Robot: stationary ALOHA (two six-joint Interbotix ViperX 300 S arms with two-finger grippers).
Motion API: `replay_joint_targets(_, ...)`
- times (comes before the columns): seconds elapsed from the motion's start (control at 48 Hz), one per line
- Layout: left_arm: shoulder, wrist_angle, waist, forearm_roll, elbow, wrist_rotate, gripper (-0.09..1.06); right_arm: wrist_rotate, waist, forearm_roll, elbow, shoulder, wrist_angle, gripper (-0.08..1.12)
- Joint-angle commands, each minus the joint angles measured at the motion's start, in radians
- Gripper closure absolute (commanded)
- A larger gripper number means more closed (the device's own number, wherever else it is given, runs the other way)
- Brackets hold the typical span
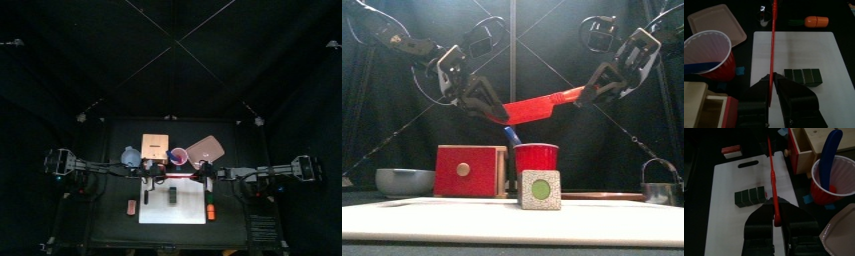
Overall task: Place sushi on board then cut the sushi with the knife then place the pieces on the plate
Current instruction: Cut the sushi into 4 pieces
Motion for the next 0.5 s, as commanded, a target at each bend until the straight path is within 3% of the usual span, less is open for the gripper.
replay_joint_targets(0.021, -0.009, 0.0, -0.002, 0.014, -0.021, 0.0, 0.52, 0.003, 0.002, -0.002, -0.029, 0.002, -0.009, 0.67)
replay_joint_targets(0.292, -0.009, 0.002, -0.002, 0.023, -0.02, 0.002, 0.53, 0.003, 0.0, -0.003, -0.066, 0.043, 0.051, 0.67)
replay_joint_targets(0.5, -0.011, 0.015, -0.002, 0.023, -0.02, 0.0, 0.53, 0.005, 0.006, 0.003, -0.117, 0.086, 0.207, 0.67)
